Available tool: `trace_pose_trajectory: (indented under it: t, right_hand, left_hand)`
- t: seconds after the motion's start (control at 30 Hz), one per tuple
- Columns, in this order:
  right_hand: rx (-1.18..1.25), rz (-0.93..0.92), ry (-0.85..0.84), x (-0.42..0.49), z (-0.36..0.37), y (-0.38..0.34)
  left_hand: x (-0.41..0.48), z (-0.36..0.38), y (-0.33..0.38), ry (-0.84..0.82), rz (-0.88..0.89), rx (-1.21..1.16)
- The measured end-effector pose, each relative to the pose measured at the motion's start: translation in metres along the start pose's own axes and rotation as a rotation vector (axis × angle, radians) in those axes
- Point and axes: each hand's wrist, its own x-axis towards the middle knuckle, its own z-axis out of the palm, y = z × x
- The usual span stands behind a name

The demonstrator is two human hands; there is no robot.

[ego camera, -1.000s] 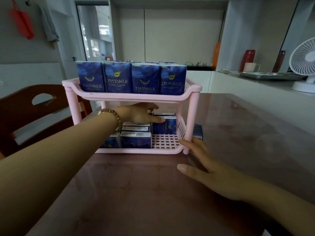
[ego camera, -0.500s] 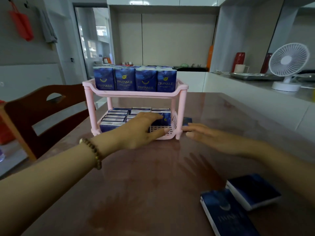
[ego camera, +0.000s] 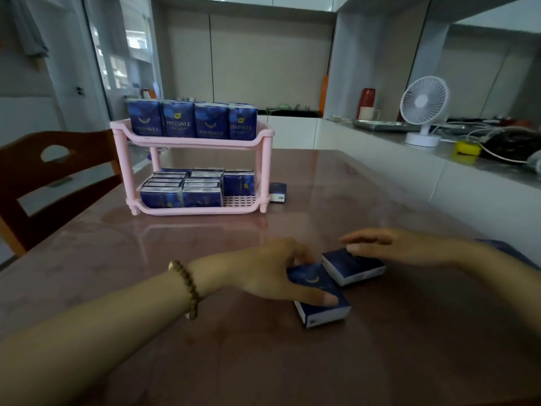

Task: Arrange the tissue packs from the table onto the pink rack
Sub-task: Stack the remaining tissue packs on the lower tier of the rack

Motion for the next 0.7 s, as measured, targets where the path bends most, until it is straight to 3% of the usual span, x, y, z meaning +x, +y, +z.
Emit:
trace_pose_trajectory:
  t: [0.13,0.33,0.5,0.7]
  right_hand:
    - [-0.069,-0.020,0.052,-0.006,0.007,0.017]
    - [0.086,-0.152,0.180,-0.011,0.015,0.022]
    - [0.352,-0.253,0.281,-0.006,0.021,0.021]
    - [0.576,-0.332,0.422,0.010,0.019,-0.003]
  left_hand:
    - [0.002,0.004,0.003,-0.037,-0.023,0.027]
    - [0.005,0.004,-0.014,-0.023,0.015,-0.101]
    - [0.004,-0.011,-0.042,0.185,0.036,-0.293]
    - [-0.006,-0.038,-0.078,0.462,-0.166,-0.411]
